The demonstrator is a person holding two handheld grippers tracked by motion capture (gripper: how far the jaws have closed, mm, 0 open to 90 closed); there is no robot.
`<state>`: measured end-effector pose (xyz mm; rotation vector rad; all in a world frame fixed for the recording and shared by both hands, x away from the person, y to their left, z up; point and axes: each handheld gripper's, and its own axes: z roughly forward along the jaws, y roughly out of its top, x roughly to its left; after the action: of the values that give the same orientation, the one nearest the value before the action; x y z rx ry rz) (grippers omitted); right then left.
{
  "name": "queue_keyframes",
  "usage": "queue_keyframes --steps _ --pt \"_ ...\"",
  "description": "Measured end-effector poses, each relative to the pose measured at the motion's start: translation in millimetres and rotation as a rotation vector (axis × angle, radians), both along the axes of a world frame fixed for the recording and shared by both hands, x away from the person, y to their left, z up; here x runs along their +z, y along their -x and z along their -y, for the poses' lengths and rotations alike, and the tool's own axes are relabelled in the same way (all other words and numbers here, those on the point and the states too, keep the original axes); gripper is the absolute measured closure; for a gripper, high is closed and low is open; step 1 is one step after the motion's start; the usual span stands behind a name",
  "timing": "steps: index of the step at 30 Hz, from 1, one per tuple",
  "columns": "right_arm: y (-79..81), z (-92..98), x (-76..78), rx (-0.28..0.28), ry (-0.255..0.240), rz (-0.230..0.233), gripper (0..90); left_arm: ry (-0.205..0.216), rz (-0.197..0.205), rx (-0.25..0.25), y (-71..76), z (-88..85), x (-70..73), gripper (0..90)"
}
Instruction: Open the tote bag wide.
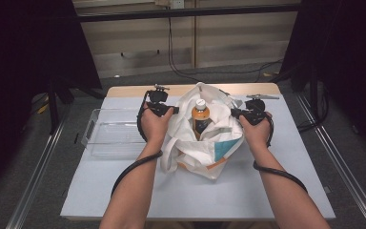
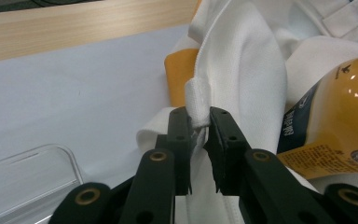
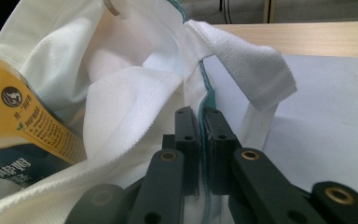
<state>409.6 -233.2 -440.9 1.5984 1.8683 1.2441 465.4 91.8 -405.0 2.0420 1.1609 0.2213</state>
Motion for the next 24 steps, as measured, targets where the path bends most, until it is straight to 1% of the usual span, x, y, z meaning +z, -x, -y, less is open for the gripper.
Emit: queue_keyframes --steps 1,2,3,4,5,6,7,8,9,10,12,14,15,16,17,18,19,20,21,22,23,24 --pt "0.2 -0.2 -0.8 0.000 0.000 -0.004 85.9 0.000 0.000 0.000 0.0 0.0 0.0 79.5" --pt "0.4 -0.4 -1.4 -0.002 -0.002 -0.006 85.9 0.003 -0.005 0.014 0.3 1.9 -2.0 79.5" --pt "0.5 0.0 -2.2 0.001 0.001 -0.005 86.0 -0.009 -0.006 0.006 0.0 1.9 -2.7 79.5" --pt "0.5 0.0 -2.2 0.001 0.001 -0.005 86.0 -0.009 -0.006 0.006 0.0 1.9 -2.7 79.5" --pt "0.8 -0.1 -3.0 -0.002 0.000 -0.010 86.0 -0.018 -0.013 0.002 -0.1 2.4 -3.4 79.5" --pt "1.1 -0.1 -4.5 -0.003 0.003 -0.014 86.0 -0.041 -0.021 0.002 0.1 5.0 -4.7 79.5" --pt "1.1 -0.1 -4.5 -0.003 0.003 -0.014 86.0 -0.041 -0.021 0.002 0.1 5.0 -4.7 79.5" --pt "1.5 0.0 -4.8 -0.003 0.003 -0.013 86.0 -0.054 -0.029 -0.011 0.1 5.7 -5.5 79.5" --pt "2.6 0.2 -5.0 -0.006 0.004 -0.015 86.0 -0.044 -0.041 -0.007 0.3 5.7 -7.3 79.5" --pt "3.3 0.3 -4.6 -0.005 -0.001 -0.012 86.0 -0.044 -0.041 -0.007 0.3 5.7 -7.3 79.5" --pt "4.5 0.3 -3.0 -0.002 0.003 -0.006 86.0 -0.049 -0.037 -0.004 0.9 5.1 -7.9 79.3" --pt "4.9 0.5 -2.0 -0.002 0.002 -0.002 86.0 -0.039 -0.027 0.000 1.9 4.1 -6.0 78.8" --pt "5.6 0.2 -0.2 -0.003 0.005 0.002 85.9 -0.020 -0.015 0.002 3.8 3.1 -1.9 76.8" --pt "5.6 0.2 -0.2 -0.003 0.005 0.002 85.9 -0.020 -0.015 0.002 3.8 3.1 -1.9 73.6" --pt "6.6 0.8 1.2 -0.009 -0.001 0.005 85.6 -0.023 -0.013 0.003 6.0 1.3 2.6 72.2" --pt "7.2 1.6 2.1 -0.008 -0.004 0.011 85.1 -0.013 -0.008 0.014 7.4 0.4 3.6 71.6" --pt "8.4 1.9 3.4 -0.014 -0.013 0.011 84.6 -0.013 -0.008 0.014 7.4 0.4 3.6 69.8" --pt "8.4 1.9 3.4 -0.014 -0.013 0.011 84.6 -0.003 -0.005 0.016 8.5 -1.9 5.1 69.8" --pt "9.5 2.2 5.0 -0.014 -0.017 0.020 83.6 0.001 0.006 0.021 9.9 -4.0 5.9 67.4" --pt "12.0 3.0 9.3 -0.013 -0.017 0.036 80.8 -0.005 0.009 0.020 11.4 -6.1 6.9 66.3" --pt "13.3 3.6 11.4 -0.011 -0.018 0.039 78.5 -0.003 0.022 0.029 15.5 -9.2 8.9 65.2" --pt "13.3 3.6 11.4 -0.011 -0.018 0.039 78.5 -0.003 0.022 0.029 15.5 -9.2 8.9 63.3"
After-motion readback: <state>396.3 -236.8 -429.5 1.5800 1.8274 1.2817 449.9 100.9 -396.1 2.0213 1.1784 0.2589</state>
